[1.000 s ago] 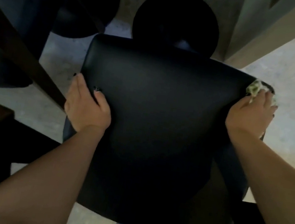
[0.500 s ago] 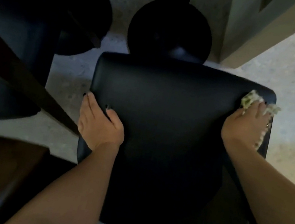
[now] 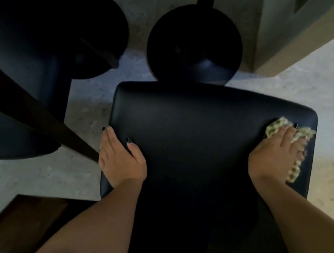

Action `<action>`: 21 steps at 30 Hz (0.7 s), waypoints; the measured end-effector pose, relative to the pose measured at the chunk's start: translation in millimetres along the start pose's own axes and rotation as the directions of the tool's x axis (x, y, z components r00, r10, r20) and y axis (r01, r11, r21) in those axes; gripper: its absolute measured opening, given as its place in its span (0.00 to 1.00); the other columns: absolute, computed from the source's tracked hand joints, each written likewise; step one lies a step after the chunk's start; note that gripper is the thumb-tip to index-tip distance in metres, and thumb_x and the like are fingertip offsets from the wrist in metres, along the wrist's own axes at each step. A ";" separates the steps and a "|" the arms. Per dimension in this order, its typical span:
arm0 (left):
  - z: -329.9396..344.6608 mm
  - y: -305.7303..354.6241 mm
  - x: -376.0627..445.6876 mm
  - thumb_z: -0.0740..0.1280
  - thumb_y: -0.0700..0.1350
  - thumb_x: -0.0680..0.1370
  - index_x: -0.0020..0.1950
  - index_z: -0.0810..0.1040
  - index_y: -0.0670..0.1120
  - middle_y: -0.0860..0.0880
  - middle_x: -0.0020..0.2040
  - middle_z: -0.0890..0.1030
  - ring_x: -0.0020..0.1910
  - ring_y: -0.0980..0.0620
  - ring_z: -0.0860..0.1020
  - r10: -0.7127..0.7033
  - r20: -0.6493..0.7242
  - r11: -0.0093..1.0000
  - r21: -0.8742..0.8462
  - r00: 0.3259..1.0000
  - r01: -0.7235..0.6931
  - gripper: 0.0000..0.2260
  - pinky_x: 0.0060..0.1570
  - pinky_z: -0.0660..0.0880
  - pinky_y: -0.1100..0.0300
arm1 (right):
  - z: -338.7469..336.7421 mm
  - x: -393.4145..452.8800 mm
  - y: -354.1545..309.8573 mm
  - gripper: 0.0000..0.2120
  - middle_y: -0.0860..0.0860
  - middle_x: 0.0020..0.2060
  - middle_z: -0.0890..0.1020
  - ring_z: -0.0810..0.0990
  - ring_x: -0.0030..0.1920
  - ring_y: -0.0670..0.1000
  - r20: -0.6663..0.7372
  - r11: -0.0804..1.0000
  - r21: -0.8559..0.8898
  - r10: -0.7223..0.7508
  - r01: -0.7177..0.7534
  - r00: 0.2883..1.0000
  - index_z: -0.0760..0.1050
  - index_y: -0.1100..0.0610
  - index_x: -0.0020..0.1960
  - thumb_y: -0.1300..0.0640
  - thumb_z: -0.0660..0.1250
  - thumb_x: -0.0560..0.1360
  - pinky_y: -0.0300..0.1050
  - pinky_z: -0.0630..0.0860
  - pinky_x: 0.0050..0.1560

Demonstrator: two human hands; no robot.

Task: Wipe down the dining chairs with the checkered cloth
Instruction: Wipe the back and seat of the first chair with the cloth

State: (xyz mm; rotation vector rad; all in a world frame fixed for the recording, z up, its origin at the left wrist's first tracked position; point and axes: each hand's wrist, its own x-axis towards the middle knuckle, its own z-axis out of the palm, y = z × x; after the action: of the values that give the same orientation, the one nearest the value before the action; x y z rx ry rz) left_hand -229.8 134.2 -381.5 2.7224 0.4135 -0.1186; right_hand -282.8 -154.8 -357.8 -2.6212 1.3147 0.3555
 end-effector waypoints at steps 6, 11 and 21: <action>-27.2 41.2 18.6 0.53 0.46 0.82 0.79 0.47 0.36 0.37 0.79 0.52 0.77 0.40 0.54 -0.238 0.305 0.957 0.238 0.922 0.168 0.29 0.74 0.56 0.45 | -12.3 -2.5 -0.9 0.27 0.60 0.77 0.51 0.45 0.76 0.65 0.055 0.999 0.035 -0.039 0.037 0.998 0.48 0.64 0.77 0.57 0.51 0.82 0.59 0.45 0.74; -81.2 77.0 98.3 0.57 0.47 0.81 0.69 0.73 0.39 0.39 0.67 0.74 0.63 0.41 0.74 -0.244 0.812 0.872 0.422 0.530 -0.246 0.19 0.64 0.71 0.52 | -25.2 -6.8 8.8 0.31 0.61 0.76 0.57 0.50 0.76 0.63 0.018 0.987 0.118 -0.114 0.111 0.993 0.55 0.65 0.76 0.49 0.45 0.77 0.55 0.45 0.76; -83.1 -16.9 128.0 0.72 0.37 0.74 0.73 0.63 0.49 0.52 0.60 0.75 0.63 0.46 0.75 0.080 0.876 0.992 -0.117 0.475 0.048 0.30 0.63 0.75 0.47 | -1.8 11.1 19.8 0.30 0.61 0.74 0.61 0.55 0.74 0.63 -0.223 0.974 0.197 -0.070 0.115 0.972 0.60 0.61 0.74 0.48 0.52 0.76 0.61 0.50 0.74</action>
State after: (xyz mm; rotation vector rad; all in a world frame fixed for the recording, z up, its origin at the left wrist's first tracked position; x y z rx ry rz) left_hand -110.8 215.6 -328.5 2.1182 0.0570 -1.3846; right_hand -292.1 -175.4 -360.5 -2.5853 1.2081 -0.0797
